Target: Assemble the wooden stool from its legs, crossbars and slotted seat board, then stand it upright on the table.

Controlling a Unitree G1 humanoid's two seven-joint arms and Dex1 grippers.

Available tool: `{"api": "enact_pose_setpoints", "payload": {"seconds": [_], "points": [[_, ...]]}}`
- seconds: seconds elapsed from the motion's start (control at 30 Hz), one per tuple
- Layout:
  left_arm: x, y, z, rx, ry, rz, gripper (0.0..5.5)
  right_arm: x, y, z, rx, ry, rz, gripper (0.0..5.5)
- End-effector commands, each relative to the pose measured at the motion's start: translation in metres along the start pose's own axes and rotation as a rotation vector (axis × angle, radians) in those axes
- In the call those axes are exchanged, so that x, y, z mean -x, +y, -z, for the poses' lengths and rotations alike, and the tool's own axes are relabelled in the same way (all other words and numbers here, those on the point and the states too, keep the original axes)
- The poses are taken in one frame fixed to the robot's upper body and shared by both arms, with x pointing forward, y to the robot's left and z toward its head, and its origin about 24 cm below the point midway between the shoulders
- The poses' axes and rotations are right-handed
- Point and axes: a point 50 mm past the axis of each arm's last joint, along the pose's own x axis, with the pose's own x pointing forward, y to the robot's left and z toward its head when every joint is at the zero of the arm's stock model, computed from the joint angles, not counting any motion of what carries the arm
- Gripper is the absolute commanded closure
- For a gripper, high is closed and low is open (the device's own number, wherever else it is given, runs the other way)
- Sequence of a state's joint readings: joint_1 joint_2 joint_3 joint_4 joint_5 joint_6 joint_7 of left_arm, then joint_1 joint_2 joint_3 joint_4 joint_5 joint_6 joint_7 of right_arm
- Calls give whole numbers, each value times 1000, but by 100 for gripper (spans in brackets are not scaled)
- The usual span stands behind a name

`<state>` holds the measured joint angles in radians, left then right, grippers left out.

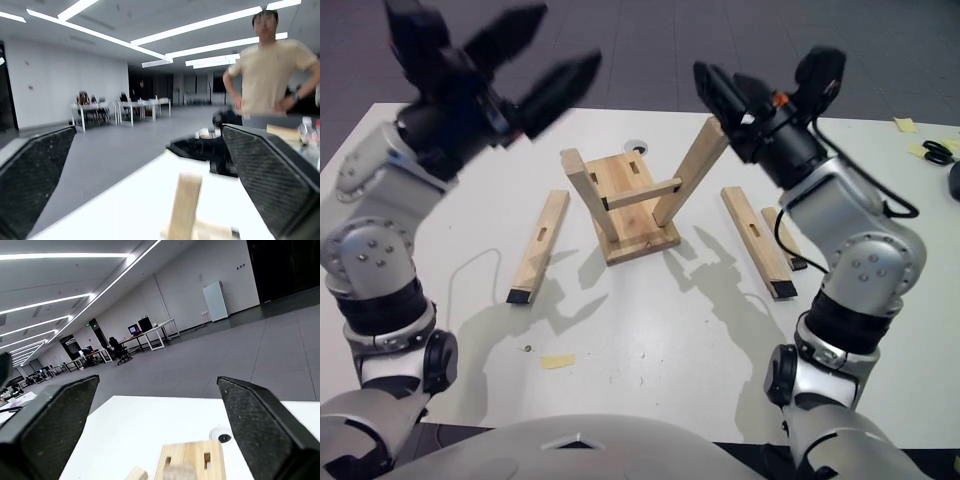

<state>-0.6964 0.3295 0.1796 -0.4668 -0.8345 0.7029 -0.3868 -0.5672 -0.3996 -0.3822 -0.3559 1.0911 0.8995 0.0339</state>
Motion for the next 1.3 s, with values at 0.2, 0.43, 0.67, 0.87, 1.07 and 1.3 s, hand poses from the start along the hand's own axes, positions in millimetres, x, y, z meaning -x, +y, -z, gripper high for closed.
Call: {"api": "enact_pose_setpoints", "payload": {"seconds": [0.2, 0.43, 0.67, 0.87, 1.07, 1.3], "points": [[-9, -7, 49, -154, 266, 39, 10, -27, 9, 17, 33, 37, 28, 12], [27, -29, 118, -99, 449, 7, 10, 8, -1, 94, -76, 288, 144, 12], [25, -38, 123, -35, 414, -42, 10, 9, 12, 86, -140, 183, 91, 12], [8, -32, 105, 53, 281, -55, 10, 8, 16, 70, -180, 76, 19, 12], [-17, -20, 27, 419, -207, -61, 10, 19, 17, 15, -225, -220, -65, 12], [2, 22, -31, 343, -327, -166, 10, 20, 66, 16, -8, -62, -415, 12]]}}
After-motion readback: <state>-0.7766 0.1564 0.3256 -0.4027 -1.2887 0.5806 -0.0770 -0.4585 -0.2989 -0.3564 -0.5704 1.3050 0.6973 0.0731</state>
